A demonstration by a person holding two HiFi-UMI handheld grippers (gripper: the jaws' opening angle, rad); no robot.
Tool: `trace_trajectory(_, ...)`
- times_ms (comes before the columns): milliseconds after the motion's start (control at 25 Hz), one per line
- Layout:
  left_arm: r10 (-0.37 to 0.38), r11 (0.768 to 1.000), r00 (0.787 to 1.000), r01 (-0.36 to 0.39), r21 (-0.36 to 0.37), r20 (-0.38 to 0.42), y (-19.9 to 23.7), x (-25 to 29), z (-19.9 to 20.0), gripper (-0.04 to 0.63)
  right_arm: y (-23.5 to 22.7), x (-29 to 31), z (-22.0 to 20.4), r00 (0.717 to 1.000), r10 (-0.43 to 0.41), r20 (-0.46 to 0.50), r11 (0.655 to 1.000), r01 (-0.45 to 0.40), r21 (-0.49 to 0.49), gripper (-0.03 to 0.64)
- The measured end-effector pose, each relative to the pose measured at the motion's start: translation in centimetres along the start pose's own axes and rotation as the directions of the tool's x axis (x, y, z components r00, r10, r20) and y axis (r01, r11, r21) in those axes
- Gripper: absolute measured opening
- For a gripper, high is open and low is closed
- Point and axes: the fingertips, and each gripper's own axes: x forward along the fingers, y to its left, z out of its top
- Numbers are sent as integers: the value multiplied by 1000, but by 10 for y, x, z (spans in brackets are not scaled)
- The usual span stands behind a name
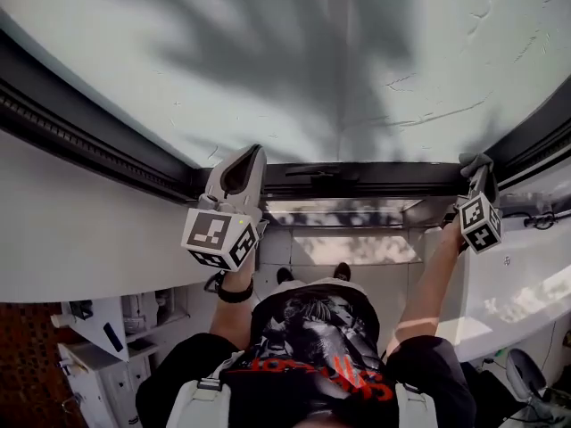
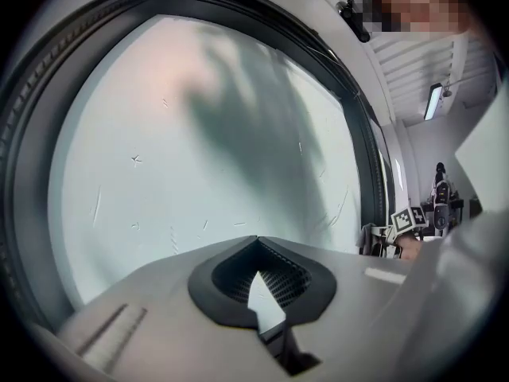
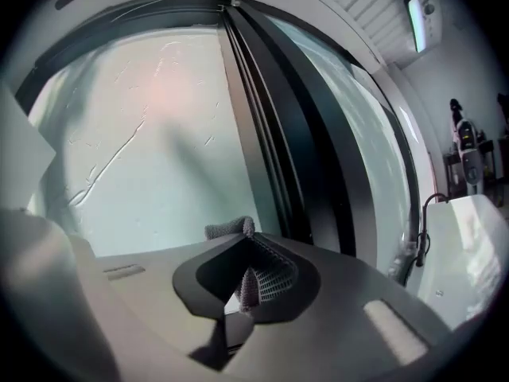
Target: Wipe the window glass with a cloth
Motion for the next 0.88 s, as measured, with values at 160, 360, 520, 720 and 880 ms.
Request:
trace_trajectory(160, 47, 999, 999, -47, 2, 0, 8, -8, 0, -20, 88, -8, -32, 974, 223, -27, 975, -223, 26, 18)
trace_trajectory(360, 123, 992, 992, -122, -34, 26, 37, -42, 2, -20, 305, -72, -85, 725, 675, -138, 732, -681, 6, 18)
trace_trajectory(520, 187, 981, 980, -184, -55, 63, 64, -84, 10, -20, 459, -146, -135, 437, 866, -242, 461, -885, 54, 18)
trace_trajectory(720, 263, 963, 960, -254, -91, 96, 96, -145, 18, -20, 587, -227, -187, 181, 933, -310, 233, -963, 137, 18)
trace_trajectory(880, 288, 955, 951, -276, -104, 117, 115, -169, 22, -20, 645, -243, -211, 121, 927, -355, 171, -979, 114, 18)
